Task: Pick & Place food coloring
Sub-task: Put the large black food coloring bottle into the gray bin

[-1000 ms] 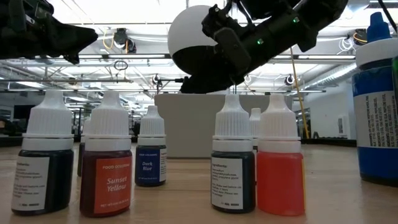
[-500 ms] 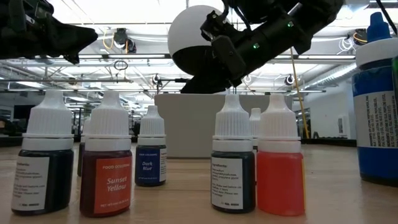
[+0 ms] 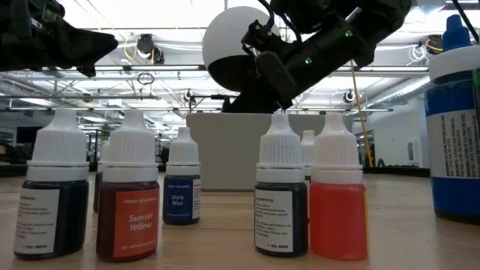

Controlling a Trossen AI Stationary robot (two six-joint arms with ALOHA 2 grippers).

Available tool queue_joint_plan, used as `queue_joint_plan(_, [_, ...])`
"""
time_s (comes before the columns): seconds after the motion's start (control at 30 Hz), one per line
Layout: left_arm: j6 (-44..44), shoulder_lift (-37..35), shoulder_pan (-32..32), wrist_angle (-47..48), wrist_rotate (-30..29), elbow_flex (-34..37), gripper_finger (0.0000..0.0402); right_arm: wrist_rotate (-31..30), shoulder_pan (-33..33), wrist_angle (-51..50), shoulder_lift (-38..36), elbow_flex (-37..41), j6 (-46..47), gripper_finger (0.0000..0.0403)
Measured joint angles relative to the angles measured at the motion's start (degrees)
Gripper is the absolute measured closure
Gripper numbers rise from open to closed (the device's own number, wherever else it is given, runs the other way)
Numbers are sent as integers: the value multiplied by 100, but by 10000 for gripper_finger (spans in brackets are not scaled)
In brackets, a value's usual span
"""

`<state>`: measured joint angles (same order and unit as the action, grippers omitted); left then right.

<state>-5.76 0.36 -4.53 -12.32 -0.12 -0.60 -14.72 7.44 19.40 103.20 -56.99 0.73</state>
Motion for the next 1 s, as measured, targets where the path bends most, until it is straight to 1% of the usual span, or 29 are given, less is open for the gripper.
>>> queue_joint_plan(0.1, [-2, 0, 0, -2, 0, 0, 325, 2, 2, 4, 0, 0, 7, 216])
queue_joint_plan(0.2, [-2, 0, 2, -19, 0, 0, 325, 6, 2, -9, 0, 0, 7, 228])
queue_joint_plan(0.37, [0, 0, 0, -35, 0, 0, 325, 304, -2, 26, 0, 0, 7, 273])
queue_joint_plan(0.47, [-2, 0, 2, -37, -2, 0, 325, 311, -2, 43, 0, 0, 9, 296])
queue_joint_plan(0.8, [-2, 0, 0, -42, -2, 0, 325, 335, -104, 428, 3, 0, 5, 293])
queue_joint_plan(1.0, [-11, 0, 0, -41, -2, 0, 325, 319, -175, 438, 4, 0, 7, 295])
